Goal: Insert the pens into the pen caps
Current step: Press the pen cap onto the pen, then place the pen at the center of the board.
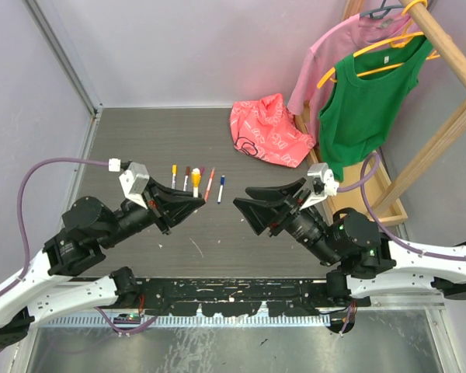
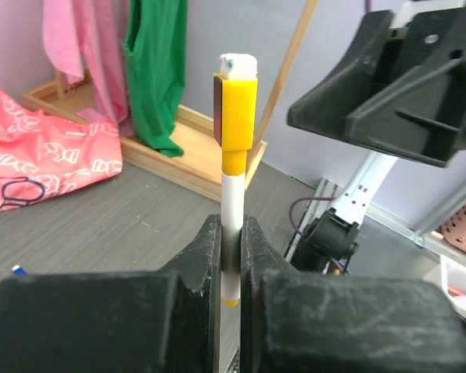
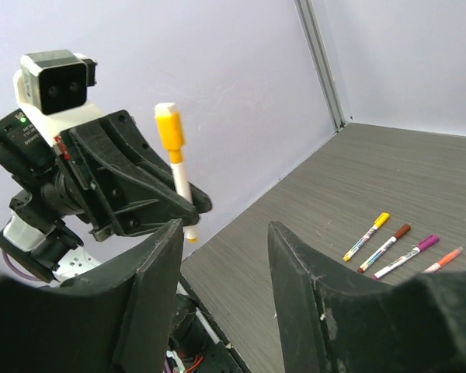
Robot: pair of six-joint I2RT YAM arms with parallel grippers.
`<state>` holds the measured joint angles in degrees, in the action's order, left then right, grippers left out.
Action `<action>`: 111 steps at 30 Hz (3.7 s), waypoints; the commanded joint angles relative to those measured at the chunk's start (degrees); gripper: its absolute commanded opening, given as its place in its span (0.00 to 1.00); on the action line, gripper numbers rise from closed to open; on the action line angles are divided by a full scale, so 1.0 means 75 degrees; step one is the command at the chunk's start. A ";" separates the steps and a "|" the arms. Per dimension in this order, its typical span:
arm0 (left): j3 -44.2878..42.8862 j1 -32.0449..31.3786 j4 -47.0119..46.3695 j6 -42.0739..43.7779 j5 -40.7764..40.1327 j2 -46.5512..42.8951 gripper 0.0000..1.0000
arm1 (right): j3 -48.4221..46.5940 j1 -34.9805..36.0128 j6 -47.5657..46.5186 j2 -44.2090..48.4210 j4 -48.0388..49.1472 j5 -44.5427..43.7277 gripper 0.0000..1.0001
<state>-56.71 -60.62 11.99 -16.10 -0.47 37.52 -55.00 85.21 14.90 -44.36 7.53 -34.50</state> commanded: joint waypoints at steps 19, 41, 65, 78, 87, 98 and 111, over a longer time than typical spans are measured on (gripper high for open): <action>0.0005 0.0014 -0.0064 -0.0523 0.1044 -0.0053 0.00 | 0.0709 -0.0018 0.1131 0.0133 -0.1559 -0.1341 0.59; -0.1253 0.0162 0.2397 -0.1479 -0.2142 0.3955 0.00 | 0.2739 -0.5325 0.3479 0.0231 -0.3819 0.2122 0.89; -0.3251 0.1800 0.1883 -0.2308 -0.1933 0.9419 0.00 | 0.3022 -0.5320 0.3910 0.1987 -0.4580 0.2503 0.99; -0.3863 0.1971 0.2130 -0.2376 -0.1981 1.0339 0.03 | 0.3055 -0.5323 0.3897 0.2023 -0.4620 0.2573 0.99; -0.4028 0.1983 0.2377 -0.2459 -0.2103 1.0626 0.08 | 0.3124 -0.5320 0.3907 0.2024 -0.4674 0.2668 0.99; -0.3816 0.2014 0.2274 -0.2576 -0.2133 1.0705 0.23 | 0.3156 -0.5324 0.3938 0.2174 -0.4850 0.2761 0.99; -0.3900 0.2197 0.2070 -0.2533 -0.1542 0.9996 0.31 | 0.2962 -0.5325 0.3685 0.2162 -0.5007 0.2676 0.99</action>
<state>-84.42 -45.23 29.36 -35.14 -14.41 117.51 -30.35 45.52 44.03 -28.60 -30.37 -14.02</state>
